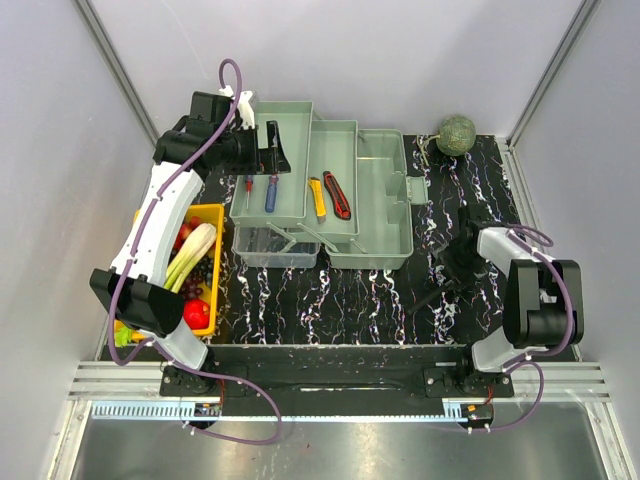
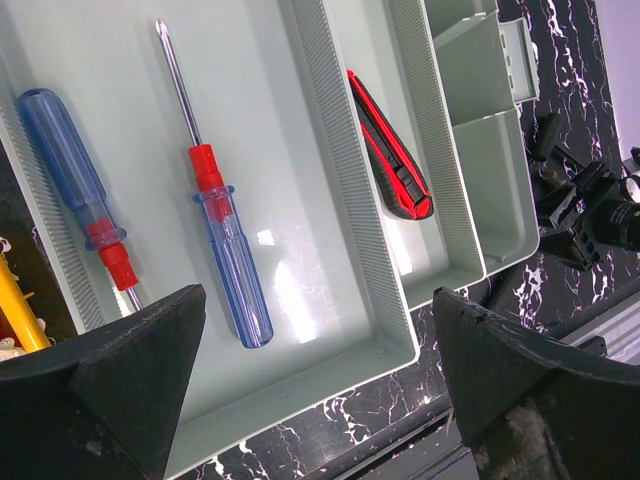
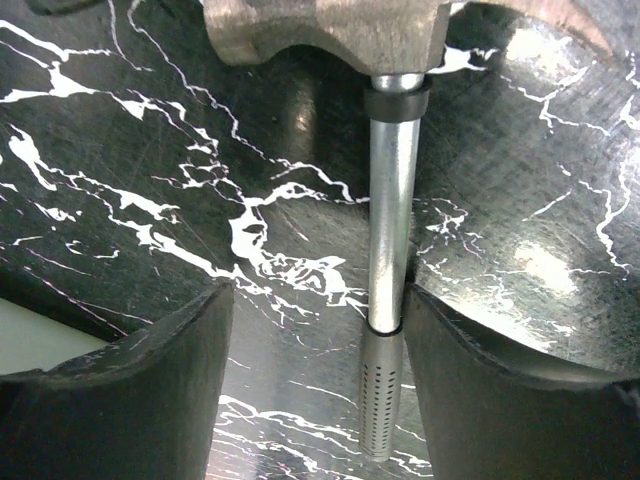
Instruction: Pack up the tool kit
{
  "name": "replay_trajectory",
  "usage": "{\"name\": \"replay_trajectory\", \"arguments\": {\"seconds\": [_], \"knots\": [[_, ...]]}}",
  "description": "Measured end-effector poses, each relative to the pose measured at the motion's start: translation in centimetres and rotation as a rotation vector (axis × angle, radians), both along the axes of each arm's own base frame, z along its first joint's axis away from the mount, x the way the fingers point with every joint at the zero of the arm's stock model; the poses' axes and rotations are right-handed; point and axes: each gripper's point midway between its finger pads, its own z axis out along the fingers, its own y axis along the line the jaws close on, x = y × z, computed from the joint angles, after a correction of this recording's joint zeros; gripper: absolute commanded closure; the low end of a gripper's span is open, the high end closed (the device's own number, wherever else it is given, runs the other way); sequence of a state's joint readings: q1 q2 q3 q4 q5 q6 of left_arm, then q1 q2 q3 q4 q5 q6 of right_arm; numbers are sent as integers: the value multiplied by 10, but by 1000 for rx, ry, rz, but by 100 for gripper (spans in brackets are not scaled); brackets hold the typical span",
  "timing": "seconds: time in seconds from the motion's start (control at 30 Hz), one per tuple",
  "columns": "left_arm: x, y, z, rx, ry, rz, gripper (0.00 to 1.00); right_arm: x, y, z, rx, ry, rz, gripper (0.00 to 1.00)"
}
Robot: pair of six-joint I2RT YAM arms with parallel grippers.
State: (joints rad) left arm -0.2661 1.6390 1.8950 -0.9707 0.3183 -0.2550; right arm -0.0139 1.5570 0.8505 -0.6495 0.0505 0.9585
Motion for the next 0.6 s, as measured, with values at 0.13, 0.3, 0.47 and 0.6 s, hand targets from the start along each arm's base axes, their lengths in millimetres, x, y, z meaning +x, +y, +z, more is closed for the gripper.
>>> {"name": "replay_trajectory", "arguments": {"seconds": [0.13, 0.3, 0.47, 0.6], "knots": [[0, 0, 0, 0, 0, 0, 1, -8, 1, 0, 5, 4, 4, 36], [0, 0, 0, 0, 0, 0, 1, -16, 2, -1, 9, 21, 7, 33], [0, 0, 0, -2, 2, 2, 1, -25, 0, -2, -4, 47, 14, 33], [0, 0, 0, -3, 2, 2, 1, -29, 0, -2, -5, 51, 37, 36]]}}
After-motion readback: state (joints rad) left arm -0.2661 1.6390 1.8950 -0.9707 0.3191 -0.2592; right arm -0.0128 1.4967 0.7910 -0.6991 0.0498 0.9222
